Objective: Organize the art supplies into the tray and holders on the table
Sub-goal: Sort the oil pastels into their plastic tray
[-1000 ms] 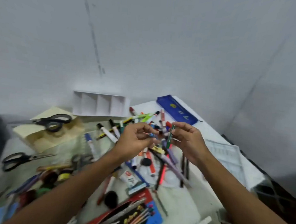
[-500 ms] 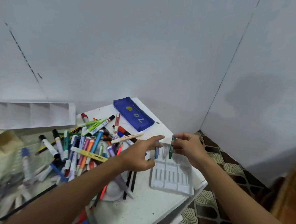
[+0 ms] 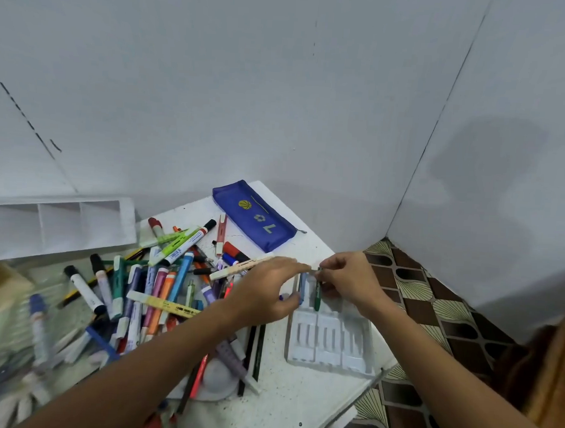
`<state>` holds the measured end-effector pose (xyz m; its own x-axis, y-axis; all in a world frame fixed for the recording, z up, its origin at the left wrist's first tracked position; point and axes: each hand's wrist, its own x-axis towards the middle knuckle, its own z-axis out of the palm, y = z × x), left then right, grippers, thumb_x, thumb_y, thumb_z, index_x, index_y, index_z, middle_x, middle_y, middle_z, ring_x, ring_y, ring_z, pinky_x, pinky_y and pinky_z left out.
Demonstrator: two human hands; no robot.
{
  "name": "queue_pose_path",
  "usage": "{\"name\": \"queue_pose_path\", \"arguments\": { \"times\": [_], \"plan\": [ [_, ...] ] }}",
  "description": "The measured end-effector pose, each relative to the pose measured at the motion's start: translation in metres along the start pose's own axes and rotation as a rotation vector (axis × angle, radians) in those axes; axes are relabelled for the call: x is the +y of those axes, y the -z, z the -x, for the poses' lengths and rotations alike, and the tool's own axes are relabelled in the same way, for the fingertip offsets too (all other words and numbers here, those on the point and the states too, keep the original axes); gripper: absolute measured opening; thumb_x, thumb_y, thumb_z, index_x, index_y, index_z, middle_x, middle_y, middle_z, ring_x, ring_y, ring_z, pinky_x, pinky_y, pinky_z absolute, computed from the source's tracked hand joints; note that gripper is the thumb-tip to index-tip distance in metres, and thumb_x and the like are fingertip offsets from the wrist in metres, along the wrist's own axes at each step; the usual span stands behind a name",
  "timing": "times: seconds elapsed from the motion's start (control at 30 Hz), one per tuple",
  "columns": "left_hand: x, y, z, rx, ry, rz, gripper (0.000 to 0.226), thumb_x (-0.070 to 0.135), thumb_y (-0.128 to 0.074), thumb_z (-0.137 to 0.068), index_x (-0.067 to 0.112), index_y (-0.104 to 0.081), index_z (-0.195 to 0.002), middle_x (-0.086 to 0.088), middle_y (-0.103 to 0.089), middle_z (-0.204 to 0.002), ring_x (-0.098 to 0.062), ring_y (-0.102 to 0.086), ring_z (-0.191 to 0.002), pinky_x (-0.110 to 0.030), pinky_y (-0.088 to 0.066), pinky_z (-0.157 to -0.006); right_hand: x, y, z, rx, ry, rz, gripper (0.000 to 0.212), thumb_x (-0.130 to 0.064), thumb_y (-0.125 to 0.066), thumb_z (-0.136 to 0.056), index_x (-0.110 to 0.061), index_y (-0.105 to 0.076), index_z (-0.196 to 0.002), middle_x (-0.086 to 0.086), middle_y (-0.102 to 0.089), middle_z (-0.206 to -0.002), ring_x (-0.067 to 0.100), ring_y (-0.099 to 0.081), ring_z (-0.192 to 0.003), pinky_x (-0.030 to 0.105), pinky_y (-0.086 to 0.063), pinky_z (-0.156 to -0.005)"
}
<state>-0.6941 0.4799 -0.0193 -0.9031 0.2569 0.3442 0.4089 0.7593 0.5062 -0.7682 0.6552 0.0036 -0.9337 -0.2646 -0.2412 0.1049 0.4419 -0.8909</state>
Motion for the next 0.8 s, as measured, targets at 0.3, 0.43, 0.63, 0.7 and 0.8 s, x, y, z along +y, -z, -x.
{"name": "queue_pose_path", "arguments": {
  "times": [0.3,0.43,0.63,0.7,0.8],
  "plan": [
    [-0.012,0.002,-0.002,-0.157,-0.197,-0.307,0.033,0.026,-0.071,-0.084,0.006,-0.072,-0.111,-0.007,-0.066,-0.125,-0.03,-0.054,-0.126,-0.052,-0.041,-0.102,0.002,-0.007,-0.012,0.019,0.13,0.276,0.018,-0.016,-0.076,-0.082,-0.004,-0.073,-0.095,0.012,-0.072,-0.088,0.022,-0.068,-0.08,0.041,-0.057,-0.081],
    [-0.012,0.01,-0.001,-0.148,-0.262,-0.292,0.036,0.019,-0.073,-0.079,0.004,-0.071,-0.112,-0.011,-0.066,-0.123,-0.033,-0.056,-0.124,-0.046,-0.047,-0.098,0.008,0.0,-0.011,-0.021,0.335,0.566,0.03,-0.031,-0.075,-0.083,-0.018,-0.073,-0.109,0.002,-0.065,-0.107,0.018,-0.058,-0.098,0.037,-0.049,-0.085],
    [-0.014,0.014,0.002,-0.234,-0.273,-0.36,0.04,0.023,-0.068,-0.084,0.007,-0.067,-0.122,-0.007,-0.06,-0.135,-0.029,-0.044,-0.136,-0.042,-0.038,-0.109,0.026,0.004,-0.01,-0.089,0.397,0.704,0.045,-0.05,-0.066,-0.084,-0.027,-0.066,-0.122,-0.004,-0.061,-0.123,0.015,-0.047,-0.114,0.044,-0.039,-0.098],
    [-0.015,0.013,0.002,-0.244,-0.264,-0.364,0.042,0.023,-0.067,-0.085,0.006,-0.066,-0.123,-0.008,-0.057,-0.137,-0.029,-0.042,-0.138,-0.041,-0.037,-0.111,0.028,0.004,-0.011,-0.087,0.388,0.675,0.045,-0.052,-0.067,-0.083,-0.028,-0.067,-0.12,-0.003,-0.062,-0.122,0.016,-0.047,-0.114,0.046,-0.039,-0.098],
    [-0.013,0.013,0.001,-0.231,-0.286,-0.338,0.04,0.018,-0.072,-0.08,0.002,-0.069,-0.117,-0.012,-0.063,-0.129,-0.031,-0.052,-0.128,-0.043,-0.044,-0.105,0.03,0.004,-0.012,-0.081,0.377,0.655,0.044,-0.053,-0.069,-0.081,-0.029,-0.068,-0.118,-0.004,-0.062,-0.12,0.016,-0.048,-0.115,0.047,-0.039,-0.098]
  ]
}}
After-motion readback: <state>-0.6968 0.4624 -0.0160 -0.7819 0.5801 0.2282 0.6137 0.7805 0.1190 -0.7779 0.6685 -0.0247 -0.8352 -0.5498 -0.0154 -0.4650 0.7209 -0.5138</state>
